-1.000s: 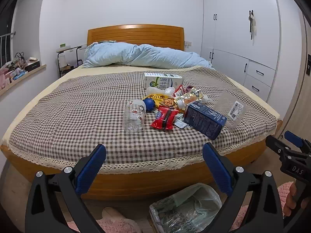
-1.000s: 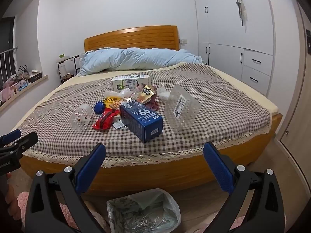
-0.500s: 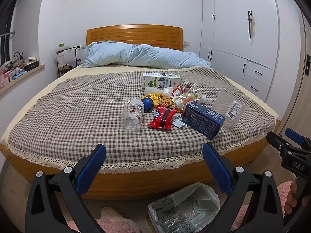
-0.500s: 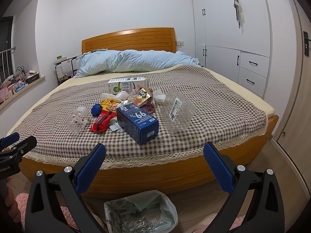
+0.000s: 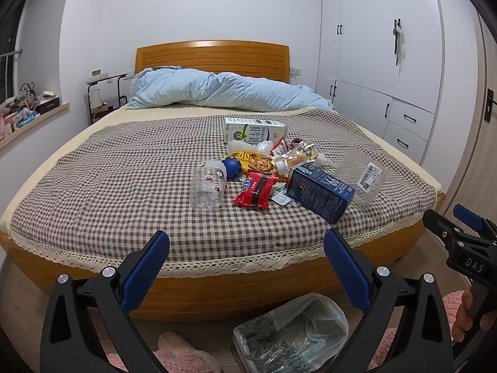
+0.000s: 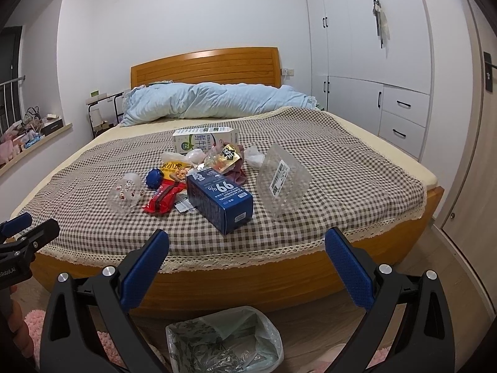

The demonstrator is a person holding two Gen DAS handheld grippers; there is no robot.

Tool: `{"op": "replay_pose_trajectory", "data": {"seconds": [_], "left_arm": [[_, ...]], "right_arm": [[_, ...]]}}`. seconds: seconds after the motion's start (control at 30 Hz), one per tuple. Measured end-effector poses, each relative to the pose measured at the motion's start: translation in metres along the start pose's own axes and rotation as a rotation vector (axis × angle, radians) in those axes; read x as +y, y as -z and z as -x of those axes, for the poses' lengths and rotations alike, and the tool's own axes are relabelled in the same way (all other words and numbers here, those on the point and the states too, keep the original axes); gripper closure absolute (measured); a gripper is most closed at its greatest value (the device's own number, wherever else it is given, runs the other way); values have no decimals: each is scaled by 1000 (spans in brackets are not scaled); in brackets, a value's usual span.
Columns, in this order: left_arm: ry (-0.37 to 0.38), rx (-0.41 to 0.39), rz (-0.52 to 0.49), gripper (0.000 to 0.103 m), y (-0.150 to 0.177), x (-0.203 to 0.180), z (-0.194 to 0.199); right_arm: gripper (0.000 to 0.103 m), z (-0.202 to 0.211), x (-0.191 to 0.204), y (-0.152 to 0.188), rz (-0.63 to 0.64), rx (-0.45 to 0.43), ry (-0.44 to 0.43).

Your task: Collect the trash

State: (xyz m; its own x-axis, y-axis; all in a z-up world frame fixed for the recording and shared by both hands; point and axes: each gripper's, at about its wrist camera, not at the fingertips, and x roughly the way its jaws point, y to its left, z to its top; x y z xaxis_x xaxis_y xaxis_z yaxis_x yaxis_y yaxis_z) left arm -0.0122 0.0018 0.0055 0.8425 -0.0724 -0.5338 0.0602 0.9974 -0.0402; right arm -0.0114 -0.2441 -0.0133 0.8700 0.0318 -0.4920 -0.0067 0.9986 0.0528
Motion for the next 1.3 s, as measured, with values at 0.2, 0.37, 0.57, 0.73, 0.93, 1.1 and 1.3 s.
{"op": "replay_pose_trajectory", "data": {"seconds": [0.2, 0.37, 0.57, 0.73, 0.93, 1.1, 1.3], "left_arm": [[3, -2, 2, 7, -1, 0, 1], [11, -1, 1, 7, -2, -1, 0], [16, -3, 0, 7, -3, -1, 0], [18, -5, 0, 7, -2, -1, 1], [24, -3, -7, 7, -1, -3, 0], [26, -7, -10, 7, -2, -4, 0], [26, -10, -11, 7, -3, -4, 0]], "right_arm": [[6, 0, 2, 1, 8, -11, 5], [6, 0, 3, 1, 10, -16, 5], [6, 1, 3, 1, 13, -24, 8], [6, 2, 3, 0, 14, -28, 10], [6, 2, 2, 0, 15, -30, 11], [6, 2, 4, -1, 17, -33, 13], [6, 2, 4, -1, 18, -37, 15]]}}
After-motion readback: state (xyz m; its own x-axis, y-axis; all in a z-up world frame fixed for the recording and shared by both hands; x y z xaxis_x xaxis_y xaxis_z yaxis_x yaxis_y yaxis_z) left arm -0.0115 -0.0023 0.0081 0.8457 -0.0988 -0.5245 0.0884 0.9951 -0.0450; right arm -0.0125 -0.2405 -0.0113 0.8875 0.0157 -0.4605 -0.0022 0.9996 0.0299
